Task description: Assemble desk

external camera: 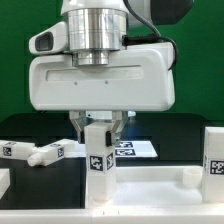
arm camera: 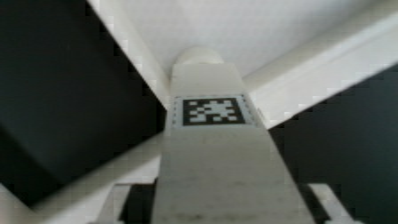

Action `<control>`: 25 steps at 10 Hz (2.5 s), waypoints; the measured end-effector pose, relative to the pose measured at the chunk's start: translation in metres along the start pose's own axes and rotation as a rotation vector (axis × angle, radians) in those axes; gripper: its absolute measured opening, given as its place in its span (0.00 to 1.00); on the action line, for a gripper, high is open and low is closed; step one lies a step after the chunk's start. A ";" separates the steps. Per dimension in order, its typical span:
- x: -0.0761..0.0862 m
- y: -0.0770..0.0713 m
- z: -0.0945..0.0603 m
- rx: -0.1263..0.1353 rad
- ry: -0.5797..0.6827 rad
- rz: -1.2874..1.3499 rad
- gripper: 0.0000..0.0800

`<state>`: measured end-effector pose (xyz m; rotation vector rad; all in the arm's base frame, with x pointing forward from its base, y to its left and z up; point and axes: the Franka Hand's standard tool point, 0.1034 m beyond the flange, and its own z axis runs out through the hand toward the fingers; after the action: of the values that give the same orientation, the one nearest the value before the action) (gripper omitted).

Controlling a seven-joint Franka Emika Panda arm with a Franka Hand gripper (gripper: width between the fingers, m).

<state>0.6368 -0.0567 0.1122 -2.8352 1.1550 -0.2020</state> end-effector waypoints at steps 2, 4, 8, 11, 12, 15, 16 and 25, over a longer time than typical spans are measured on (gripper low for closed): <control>0.003 0.009 0.000 0.023 -0.020 0.404 0.36; 0.002 0.008 0.000 0.021 -0.022 0.437 0.36; -0.007 0.003 -0.005 -0.012 -0.138 0.015 0.69; -0.011 0.000 -0.008 0.016 -0.174 -0.240 0.80; -0.011 0.000 -0.007 0.021 -0.174 -0.303 0.80; -0.010 -0.006 -0.003 0.025 -0.125 -0.860 0.81; -0.008 -0.011 -0.004 0.027 -0.098 -0.838 0.81; -0.003 0.001 -0.001 -0.005 -0.019 0.120 0.37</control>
Offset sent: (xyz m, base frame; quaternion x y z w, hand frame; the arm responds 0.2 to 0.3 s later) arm 0.0000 0.0000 0.0000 0.0000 0.0000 0.1296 0.9916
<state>0.6338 -0.0560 0.1131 -2.7542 1.3177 -0.1645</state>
